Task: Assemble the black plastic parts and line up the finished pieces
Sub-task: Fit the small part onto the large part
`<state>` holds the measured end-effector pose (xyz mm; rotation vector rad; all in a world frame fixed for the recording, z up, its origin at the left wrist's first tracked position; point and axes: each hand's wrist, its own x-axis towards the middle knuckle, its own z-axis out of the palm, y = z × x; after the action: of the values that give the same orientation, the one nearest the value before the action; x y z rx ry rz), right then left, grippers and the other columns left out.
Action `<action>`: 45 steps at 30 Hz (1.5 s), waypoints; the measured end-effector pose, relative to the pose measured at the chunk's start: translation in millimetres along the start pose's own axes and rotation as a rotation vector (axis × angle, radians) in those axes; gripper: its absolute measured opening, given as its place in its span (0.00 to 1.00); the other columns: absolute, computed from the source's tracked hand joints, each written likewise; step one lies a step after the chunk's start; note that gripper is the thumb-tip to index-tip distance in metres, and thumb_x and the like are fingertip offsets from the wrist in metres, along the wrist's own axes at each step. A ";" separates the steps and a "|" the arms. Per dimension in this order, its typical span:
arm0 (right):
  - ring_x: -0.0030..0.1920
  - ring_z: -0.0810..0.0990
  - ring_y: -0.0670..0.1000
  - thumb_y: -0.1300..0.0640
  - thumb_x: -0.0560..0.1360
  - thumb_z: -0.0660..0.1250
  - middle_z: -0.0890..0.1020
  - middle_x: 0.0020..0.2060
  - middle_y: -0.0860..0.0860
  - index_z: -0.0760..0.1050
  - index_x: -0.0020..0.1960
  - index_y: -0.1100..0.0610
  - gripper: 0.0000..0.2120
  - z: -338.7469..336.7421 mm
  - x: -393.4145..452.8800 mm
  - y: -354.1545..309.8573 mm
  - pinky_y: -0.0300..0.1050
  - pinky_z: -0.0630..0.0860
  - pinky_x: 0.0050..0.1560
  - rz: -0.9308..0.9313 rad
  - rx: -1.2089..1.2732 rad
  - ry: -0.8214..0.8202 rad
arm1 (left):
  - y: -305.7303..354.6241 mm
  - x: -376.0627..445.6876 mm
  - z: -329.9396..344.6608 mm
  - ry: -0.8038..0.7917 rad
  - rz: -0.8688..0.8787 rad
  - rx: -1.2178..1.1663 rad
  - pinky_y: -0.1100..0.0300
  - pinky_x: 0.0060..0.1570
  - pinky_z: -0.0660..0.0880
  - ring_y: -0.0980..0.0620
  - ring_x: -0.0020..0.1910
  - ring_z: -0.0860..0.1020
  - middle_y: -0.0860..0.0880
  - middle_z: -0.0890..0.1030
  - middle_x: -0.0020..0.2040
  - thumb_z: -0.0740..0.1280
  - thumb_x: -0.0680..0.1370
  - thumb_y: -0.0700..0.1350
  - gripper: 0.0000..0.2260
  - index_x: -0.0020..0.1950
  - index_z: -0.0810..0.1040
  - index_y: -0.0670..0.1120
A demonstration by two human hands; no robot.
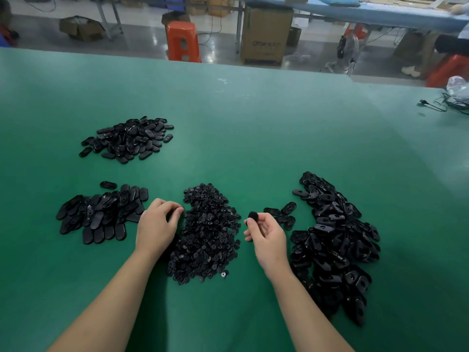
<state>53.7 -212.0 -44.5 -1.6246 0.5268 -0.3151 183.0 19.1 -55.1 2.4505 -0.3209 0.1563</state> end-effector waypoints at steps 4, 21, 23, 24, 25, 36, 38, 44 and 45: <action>0.40 0.85 0.49 0.61 0.81 0.67 0.84 0.42 0.52 0.75 0.64 0.50 0.13 -0.8 -0.5 -0.7 0.41 0.82 0.44 0.002 0.080 0.054 | 2.2 0.0 0.0 0.026 -0.018 -0.026 0.55 0.43 0.74 0.54 0.42 0.76 0.55 0.77 0.44 0.68 0.81 0.47 0.05 0.50 0.83 0.48; 0.39 0.86 0.51 0.56 0.84 0.60 0.86 0.42 0.47 0.70 0.50 0.53 0.04 0.3 -3.6 -6.3 0.51 0.83 0.46 0.008 0.056 0.074 | 60.4 -9.5 -16.6 0.064 -0.135 -0.380 0.66 0.30 0.72 0.58 0.30 0.77 0.58 0.82 0.33 0.70 0.79 0.47 0.05 0.43 0.82 0.54; 0.37 0.84 0.48 0.53 0.84 0.61 0.86 0.38 0.49 0.72 0.48 0.53 0.07 -1.1 -3.4 -4.6 0.44 0.80 0.44 -0.008 0.000 0.094 | 83.1 -9.6 -11.9 -0.020 -0.107 -0.406 0.71 0.29 0.68 0.62 0.28 0.76 0.61 0.82 0.34 0.71 0.78 0.47 0.05 0.43 0.83 0.54; 0.35 0.84 0.48 0.53 0.83 0.62 0.85 0.37 0.49 0.73 0.47 0.53 0.07 -1.6 -3.1 -3.9 0.41 0.79 0.42 -0.016 -0.008 0.104 | 93.8 -10.3 -8.6 -0.063 -0.098 -0.421 0.71 0.29 0.68 0.63 0.28 0.75 0.61 0.82 0.33 0.71 0.78 0.47 0.05 0.44 0.84 0.54; 0.35 0.83 0.48 0.54 0.83 0.63 0.85 0.36 0.50 0.73 0.47 0.53 0.07 -2.0 -2.8 -3.1 0.40 0.78 0.41 -0.019 0.006 0.114 | 103.7 -11.4 -4.6 -0.101 -0.088 -0.436 0.71 0.31 0.68 0.64 0.28 0.75 0.61 0.82 0.33 0.71 0.78 0.47 0.04 0.44 0.85 0.53; 0.38 0.85 0.49 0.63 0.82 0.66 0.87 0.41 0.48 0.81 0.56 0.47 0.12 0.4 3.8 1.3 0.43 0.83 0.45 -0.023 0.209 0.142 | 136.9 -32.9 31.8 -0.340 -0.193 -0.323 0.71 0.26 0.71 0.55 0.21 0.79 0.53 0.84 0.42 0.66 0.81 0.43 0.09 0.56 0.85 0.48; 0.40 0.86 0.50 0.64 0.81 0.67 0.88 0.43 0.49 0.82 0.54 0.50 0.10 0.1 4.1 0.5 0.44 0.83 0.43 -0.008 0.225 0.121 | 137.2 -33.0 31.1 -0.356 -0.158 -0.275 0.69 0.31 0.74 0.57 0.23 0.79 0.53 0.85 0.44 0.66 0.81 0.44 0.09 0.56 0.85 0.48; 0.38 0.85 0.52 0.66 0.80 0.69 0.87 0.42 0.56 0.77 0.50 0.60 0.03 -1.5 4.6 -1.0 0.42 0.81 0.39 0.008 0.313 0.083 | 137.4 -24.7 33.2 -0.336 -0.180 -0.342 0.62 0.40 0.76 0.59 0.27 0.76 0.52 0.86 0.47 0.67 0.81 0.44 0.10 0.57 0.85 0.50; 0.38 0.85 0.53 0.66 0.80 0.69 0.87 0.41 0.56 0.76 0.50 0.60 0.03 -1.5 4.9 -0.6 0.43 0.81 0.40 0.006 0.314 0.083 | 137.9 -24.9 33.9 -0.338 -0.200 -0.385 0.63 0.36 0.76 0.58 0.25 0.76 0.53 0.86 0.45 0.67 0.81 0.43 0.09 0.57 0.85 0.50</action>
<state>57.2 -215.8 -44.3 -1.3099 0.5172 -0.4393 123.1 -101.7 -4.0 2.1012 -0.2235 -0.3765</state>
